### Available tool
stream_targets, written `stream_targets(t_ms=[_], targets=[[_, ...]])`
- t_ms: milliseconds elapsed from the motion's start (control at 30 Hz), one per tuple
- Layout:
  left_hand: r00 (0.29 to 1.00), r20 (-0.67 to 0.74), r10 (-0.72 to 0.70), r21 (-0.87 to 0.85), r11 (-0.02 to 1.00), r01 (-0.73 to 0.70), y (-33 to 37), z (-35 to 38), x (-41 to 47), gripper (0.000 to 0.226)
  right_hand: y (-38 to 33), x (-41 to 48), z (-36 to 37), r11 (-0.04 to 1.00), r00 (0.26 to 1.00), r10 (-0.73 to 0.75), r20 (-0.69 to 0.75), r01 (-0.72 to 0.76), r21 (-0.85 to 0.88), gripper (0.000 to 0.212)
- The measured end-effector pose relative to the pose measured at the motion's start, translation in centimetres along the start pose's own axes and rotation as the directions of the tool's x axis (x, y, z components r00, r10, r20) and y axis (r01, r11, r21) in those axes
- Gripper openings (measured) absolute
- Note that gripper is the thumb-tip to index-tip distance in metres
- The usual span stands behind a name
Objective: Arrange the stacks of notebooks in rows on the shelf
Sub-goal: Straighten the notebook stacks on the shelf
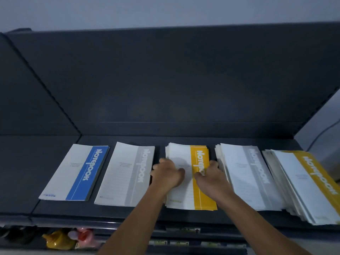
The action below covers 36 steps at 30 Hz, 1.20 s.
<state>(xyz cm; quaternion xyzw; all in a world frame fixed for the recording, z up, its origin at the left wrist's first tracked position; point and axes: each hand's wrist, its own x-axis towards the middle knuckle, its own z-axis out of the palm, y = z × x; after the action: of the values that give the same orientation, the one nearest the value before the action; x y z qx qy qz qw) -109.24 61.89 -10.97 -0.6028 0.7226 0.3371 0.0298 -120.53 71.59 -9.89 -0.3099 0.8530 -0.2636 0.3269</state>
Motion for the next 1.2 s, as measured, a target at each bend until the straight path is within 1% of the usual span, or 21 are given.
stream_targets(t_ms=[33, 100, 133, 167, 233, 267, 300, 333, 367, 433, 467, 533, 600, 667, 733, 800, 867, 933, 1000, 1100, 1200], targets=[[0.999, 0.044, 0.007, -0.022, 1.000, -0.006, 0.1, -0.3, 0.1, 0.070, 0.0, 0.0, -0.1, 1.000, 1.000, -0.006, 0.000, 0.006, 0.009, 0.028], [0.993, 0.116, 0.029, -0.136, 0.991, -0.013, 0.4, -1.0, 0.0, 0.059, 0.3, 0.1, -0.4, 1.000, 1.000, -0.017, -0.014, 0.017, 0.006, 0.028], [0.991, 0.131, 0.032, -0.182, 0.983, -0.008, 0.8, -1.2, -0.1, 0.056, 0.4, 0.2, -0.5, 1.000, 1.000, -0.023, -0.016, 0.023, 0.001, 0.029], [0.991, 0.132, 0.032, -0.186, 0.983, -0.007, 1.2, -1.4, -0.2, 0.053, 0.4, 0.2, -0.6, 1.000, 1.000, -0.028, -0.011, 0.028, -0.008, 0.030], [0.994, 0.102, 0.035, -0.169, 0.985, -0.017, 1.6, -1.6, -0.5, 0.048, 0.5, 0.1, -0.6, 0.999, 0.999, -0.040, 0.015, 0.040, -0.025, 0.033], [0.996, 0.075, 0.054, -0.218, 0.975, -0.037, 1.5, -1.5, -0.6, 0.040, 0.5, 0.1, -0.6, 0.999, 0.999, -0.043, 0.025, 0.044, -0.018, 0.033], [0.996, 0.051, 0.077, -0.304, 0.951, -0.058, 1.3, -1.4, -0.8, 0.031, 0.4, 0.0, -0.7, 0.999, 0.999, -0.045, 0.024, 0.045, 0.007, 0.033], [0.995, 0.028, 0.091, -0.396, 0.915, -0.072, 0.9, -1.4, -1.2, 0.024, 0.3, -0.2, -0.9, 0.997, 0.999, -0.052, 0.013, 0.051, 0.058, 0.033], [0.995, -0.001, 0.103, -0.474, 0.876, -0.091, 0.3, -1.4, -1.6, 0.024, 0.2, -0.4, -1.1, 0.987, 0.997, -0.073, -0.012, 0.074, 0.141, 0.033], [0.983, -0.071, 0.168, -0.594, 0.784, -0.177, -0.9, -1.4, -2.3, 0.028, 0.2, -0.9, -1.4, 0.932, 0.982, -0.151, -0.115, 0.180, 0.314, 0.037], [0.970, -0.101, 0.222, -0.645, 0.727, -0.234, -1.3, -1.4, -2.5, 0.030, 0.2, -1.3, -1.6, 0.908, 0.963, -0.194, -0.185, 0.247, 0.337, 0.042], [0.932, -0.145, 0.332, -0.703, 0.628, -0.333, -2.0, -1.5, -3.0, 0.035, 0.4, -2.1, -1.8, 0.891, 0.903, -0.287, -0.318, 0.374, 0.257, 0.057], [0.898, -0.161, 0.409, -0.710, 0.584, -0.393, -2.5, -1.5, -3.3, 0.043, 0.5, -2.7, -1.5, 0.887, 0.843, -0.365, -0.394, 0.443, 0.126, 0.058], [0.886, -0.149, 0.440, -0.697, 0.589, -0.410, -2.8, -1.3, -3.4, 0.047, 0.6, -3.1, -1.1, 0.892, 0.831, -0.388, -0.399, 0.448, 0.066, 0.054], [0.878, -0.140, 0.457, -0.688, 0.593, -0.419, -3.1, -1.1, -3.5, 0.051, 0.7, -3.2, -0.8, 0.892, 0.833, -0.384, -0.398, 0.446, 0.075, 0.048], [0.870, -0.156, 0.467, -0.684, 0.584, -0.436, -3.2, -1.1, -3.8, 0.057, 0.8, -3.4, -0.6, 0.881, 0.835, -0.375, -0.404, 0.456, 0.126, 0.042], [0.859, -0.188, 0.476, -0.690, 0.559, -0.460, -3.0, -1.3, -3.8, 0.066, 0.7, -3.6, -0.6, 0.857, 0.850, -0.359, -0.386, 0.464, 0.224, 0.042], [0.846, -0.228, 0.482, -0.692, 0.531, -0.489, -2.6, -1.5, -3.9, 0.078, 0.6, -3.9, -0.6, 0.828, 0.865, -0.353, -0.358, 0.467, 0.310, 0.045], [0.835, -0.257, 0.486, -0.694, 0.509, -0.510, -2.5, -1.4, -4.0, 0.086, 0.5, -4.1, -0.6, 0.816, 0.873, -0.354, -0.335, 0.464, 0.345, 0.053], [0.836, -0.265, 0.480, -0.692, 0.509, -0.511, -2.4, -1.1, -4.4, 0.088, 0.5, -4.3, -0.4, 0.817, 0.870, -0.365, -0.332, 0.470, 0.333, 0.063], [0.829, -0.245, 0.502, -0.676, 0.524, -0.517, -2.4, -1.2, -4.3, 0.087, 0.7, -4.3, -0.3, 0.828, 0.871, -0.369, -0.325, 0.467, 0.311, 0.066]])
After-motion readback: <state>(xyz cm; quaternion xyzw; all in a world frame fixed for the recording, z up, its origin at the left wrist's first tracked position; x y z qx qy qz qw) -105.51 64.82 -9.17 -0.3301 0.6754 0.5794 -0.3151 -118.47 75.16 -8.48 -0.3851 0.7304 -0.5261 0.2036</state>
